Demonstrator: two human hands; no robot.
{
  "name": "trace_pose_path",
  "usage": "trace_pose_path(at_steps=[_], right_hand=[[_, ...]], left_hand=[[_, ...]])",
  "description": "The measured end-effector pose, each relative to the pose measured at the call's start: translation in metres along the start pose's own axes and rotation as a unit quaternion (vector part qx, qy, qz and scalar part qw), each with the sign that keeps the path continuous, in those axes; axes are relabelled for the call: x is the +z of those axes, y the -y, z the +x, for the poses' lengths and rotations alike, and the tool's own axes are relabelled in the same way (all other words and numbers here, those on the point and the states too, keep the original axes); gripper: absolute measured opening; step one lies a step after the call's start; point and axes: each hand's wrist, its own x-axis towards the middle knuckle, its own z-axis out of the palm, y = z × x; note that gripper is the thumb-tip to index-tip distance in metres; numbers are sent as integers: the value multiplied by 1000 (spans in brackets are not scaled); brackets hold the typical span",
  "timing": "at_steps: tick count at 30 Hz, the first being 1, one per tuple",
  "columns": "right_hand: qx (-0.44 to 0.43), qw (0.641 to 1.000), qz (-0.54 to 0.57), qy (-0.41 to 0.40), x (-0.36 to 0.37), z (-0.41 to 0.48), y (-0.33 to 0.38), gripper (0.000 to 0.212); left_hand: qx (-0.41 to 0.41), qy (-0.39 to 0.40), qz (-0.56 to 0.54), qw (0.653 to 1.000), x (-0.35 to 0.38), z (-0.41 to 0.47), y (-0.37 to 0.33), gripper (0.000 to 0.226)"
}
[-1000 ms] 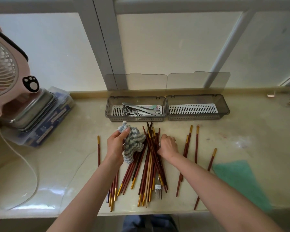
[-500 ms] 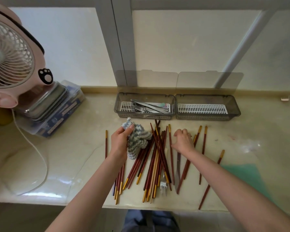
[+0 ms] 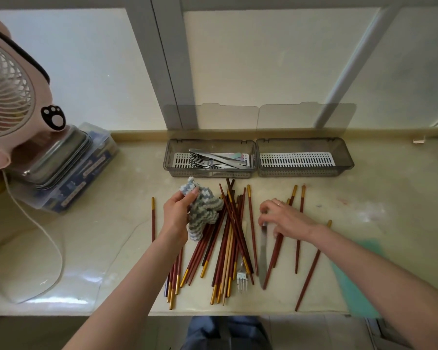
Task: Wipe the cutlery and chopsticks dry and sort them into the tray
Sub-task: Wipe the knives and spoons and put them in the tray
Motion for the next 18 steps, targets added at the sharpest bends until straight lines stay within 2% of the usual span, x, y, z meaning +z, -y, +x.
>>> trace_pose_path(at_steps=[4, 6, 8, 15, 18], right_hand=[[-172, 975, -140, 27, -5, 3, 9, 25], [-218, 958, -185, 37, -13, 6, 12, 23], [-232, 949, -208, 37, -17, 7, 14, 24], [-202, 952, -226, 52, -7, 3, 14, 38], [-207, 950, -231, 39, -6, 3, 12, 33]], left_hand=[[-4, 5, 5, 1000, 3, 1, 1, 10], [-10, 5, -2, 1000, 6, 2, 2, 8], [-11, 2, -7, 1000, 8, 2, 2, 8], [-9, -7, -12, 1000, 6, 2, 4, 8], [-9, -11, -18, 1000, 6, 2, 6, 9]])
